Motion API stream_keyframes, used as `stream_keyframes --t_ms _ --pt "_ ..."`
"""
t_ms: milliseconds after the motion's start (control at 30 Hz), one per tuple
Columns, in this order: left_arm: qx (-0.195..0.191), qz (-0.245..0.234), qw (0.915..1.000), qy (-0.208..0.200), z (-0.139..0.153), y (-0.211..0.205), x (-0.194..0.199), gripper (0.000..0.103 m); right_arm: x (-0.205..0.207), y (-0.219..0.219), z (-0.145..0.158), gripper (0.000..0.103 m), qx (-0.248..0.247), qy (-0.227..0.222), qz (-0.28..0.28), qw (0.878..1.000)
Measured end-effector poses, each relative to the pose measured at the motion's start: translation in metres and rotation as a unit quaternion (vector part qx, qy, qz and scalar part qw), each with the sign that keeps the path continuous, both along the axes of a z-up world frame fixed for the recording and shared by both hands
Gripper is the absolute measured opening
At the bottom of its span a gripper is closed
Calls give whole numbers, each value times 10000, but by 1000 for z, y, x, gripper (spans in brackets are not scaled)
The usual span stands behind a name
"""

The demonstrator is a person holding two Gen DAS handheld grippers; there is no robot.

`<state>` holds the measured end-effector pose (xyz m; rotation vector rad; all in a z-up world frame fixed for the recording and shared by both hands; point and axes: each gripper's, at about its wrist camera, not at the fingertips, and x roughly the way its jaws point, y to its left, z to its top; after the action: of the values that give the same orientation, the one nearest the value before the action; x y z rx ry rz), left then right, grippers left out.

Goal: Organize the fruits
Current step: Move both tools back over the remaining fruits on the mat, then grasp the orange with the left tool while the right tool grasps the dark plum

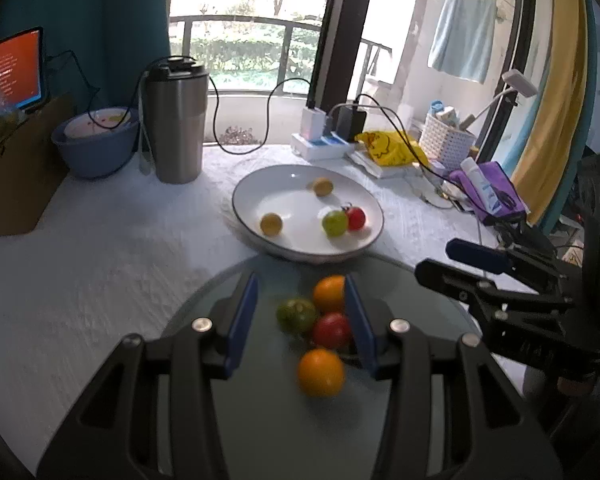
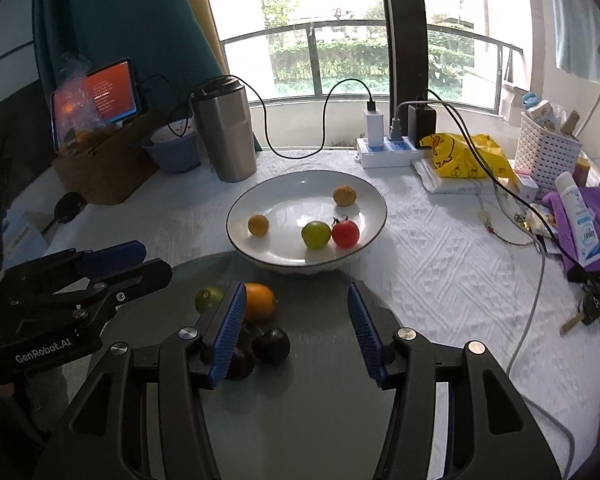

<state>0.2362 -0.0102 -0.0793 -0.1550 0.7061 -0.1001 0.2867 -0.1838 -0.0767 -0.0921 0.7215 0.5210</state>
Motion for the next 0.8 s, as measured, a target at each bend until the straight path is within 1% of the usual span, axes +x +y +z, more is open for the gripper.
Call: stream_keyframes --t_ms 200,467,700,800 --pt "-42 31 10000 54 -8 -1 -18 47 -21 -5 -5 55 -31 9 12 10000" --pt "-61 6 9997 234 -26 -3 -35 47 -32 -7 -17 55 -18 140 6 9999" --pt "-63 -84 9994 336 -36 -12 -37 47 -35 -9 -29 55 -13 261 18 9997" --pt "44 -105 9989 450 -42 -18 -31 47 -35 -13 -33 55 16 304 2 9995"
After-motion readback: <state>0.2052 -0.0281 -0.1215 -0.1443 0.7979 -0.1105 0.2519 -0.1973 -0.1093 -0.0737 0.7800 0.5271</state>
